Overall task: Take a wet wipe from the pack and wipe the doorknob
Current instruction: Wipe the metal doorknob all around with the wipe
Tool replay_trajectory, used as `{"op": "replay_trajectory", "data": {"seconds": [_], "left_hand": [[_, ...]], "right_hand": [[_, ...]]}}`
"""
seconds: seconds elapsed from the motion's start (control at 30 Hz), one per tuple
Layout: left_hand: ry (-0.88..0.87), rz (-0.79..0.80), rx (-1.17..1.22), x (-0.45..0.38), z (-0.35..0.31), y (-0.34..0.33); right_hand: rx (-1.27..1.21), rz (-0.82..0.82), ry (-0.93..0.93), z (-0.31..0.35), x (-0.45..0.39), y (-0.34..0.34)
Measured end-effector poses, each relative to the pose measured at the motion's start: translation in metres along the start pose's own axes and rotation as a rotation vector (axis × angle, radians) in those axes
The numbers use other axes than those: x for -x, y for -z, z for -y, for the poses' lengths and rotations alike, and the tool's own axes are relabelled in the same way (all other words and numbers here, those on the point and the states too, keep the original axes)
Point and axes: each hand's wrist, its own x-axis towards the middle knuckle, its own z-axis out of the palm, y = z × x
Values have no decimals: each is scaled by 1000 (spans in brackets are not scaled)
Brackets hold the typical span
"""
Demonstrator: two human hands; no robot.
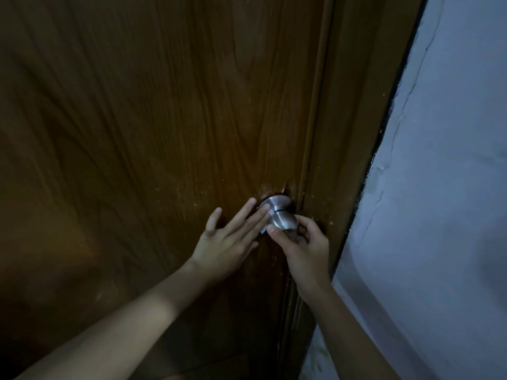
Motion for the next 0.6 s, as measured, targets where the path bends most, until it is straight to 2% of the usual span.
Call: {"op": "replay_trajectory", "data": {"seconds": [0.1, 0.23, 0.43, 0.6], "left_hand": [[-48, -99, 95, -14, 9, 3], [48, -195, 213, -20, 1, -1], [36, -115, 287, -12, -1, -7], [215, -25, 546, -15, -11, 3]], "right_hand": [[-14, 3, -10, -1, 1, -1], [-27, -7, -10, -1, -1, 1], [-22, -2, 3, -1, -1, 2], [-43, 47, -19, -5, 6, 6]]}}
